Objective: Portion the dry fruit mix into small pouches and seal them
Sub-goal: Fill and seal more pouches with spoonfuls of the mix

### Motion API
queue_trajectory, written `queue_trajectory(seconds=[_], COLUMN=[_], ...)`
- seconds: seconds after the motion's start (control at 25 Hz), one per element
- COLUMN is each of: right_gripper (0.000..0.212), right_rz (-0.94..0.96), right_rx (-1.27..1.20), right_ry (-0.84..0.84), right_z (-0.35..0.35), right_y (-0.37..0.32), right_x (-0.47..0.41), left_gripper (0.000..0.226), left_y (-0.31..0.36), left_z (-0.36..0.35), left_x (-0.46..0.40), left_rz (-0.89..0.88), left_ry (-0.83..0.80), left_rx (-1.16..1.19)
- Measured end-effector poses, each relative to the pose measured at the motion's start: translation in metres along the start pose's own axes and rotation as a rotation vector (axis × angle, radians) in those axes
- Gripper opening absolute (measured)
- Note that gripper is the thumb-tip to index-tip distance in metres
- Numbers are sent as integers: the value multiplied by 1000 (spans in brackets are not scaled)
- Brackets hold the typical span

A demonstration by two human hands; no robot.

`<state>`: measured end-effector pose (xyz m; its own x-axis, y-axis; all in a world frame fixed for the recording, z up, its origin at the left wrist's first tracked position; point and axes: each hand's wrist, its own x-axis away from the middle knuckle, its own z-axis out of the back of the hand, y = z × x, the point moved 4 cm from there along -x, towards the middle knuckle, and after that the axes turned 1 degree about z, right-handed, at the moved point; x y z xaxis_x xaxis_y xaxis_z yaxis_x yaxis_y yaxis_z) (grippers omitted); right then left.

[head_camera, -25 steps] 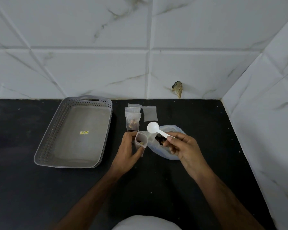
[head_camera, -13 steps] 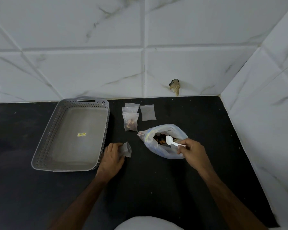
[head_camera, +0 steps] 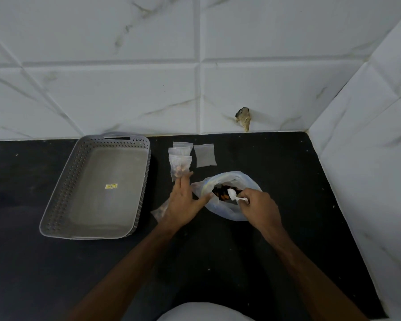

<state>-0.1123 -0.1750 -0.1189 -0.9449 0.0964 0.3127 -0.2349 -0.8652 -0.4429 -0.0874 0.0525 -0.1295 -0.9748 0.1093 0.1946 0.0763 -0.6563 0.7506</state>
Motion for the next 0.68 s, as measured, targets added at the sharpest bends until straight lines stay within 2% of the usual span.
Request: queue_trajectory(seconds=[0.08,0.16,0.24,0.44,0.56,0.68], right_gripper=[19,24,24,13,12,12], right_rz=[16,45,51,-30,-49,-67], right_rx=[31,63,47,-159,-142,-307], right_ry=[14,40,30,-76,-67,-87], right_z=[0,-1,-6,-17,-20,-21], right_y=[-1,-1,-2,-1,-1,0], right_x=[1,4,6,-3,-5,-6], left_gripper=[108,108,99,74,66,58], left_y=[0,-3,-5,-5,-5,-5], left_z=[-13,-21,-25,-29,-30,-32], left_x=[-14,-23,-26,-21,-20,-20], left_rz=[182,292,333,477,507,533], left_ry=[-127,-203,-211,-204,-198,-190], left_rx=[108,129,136,378,457,552])
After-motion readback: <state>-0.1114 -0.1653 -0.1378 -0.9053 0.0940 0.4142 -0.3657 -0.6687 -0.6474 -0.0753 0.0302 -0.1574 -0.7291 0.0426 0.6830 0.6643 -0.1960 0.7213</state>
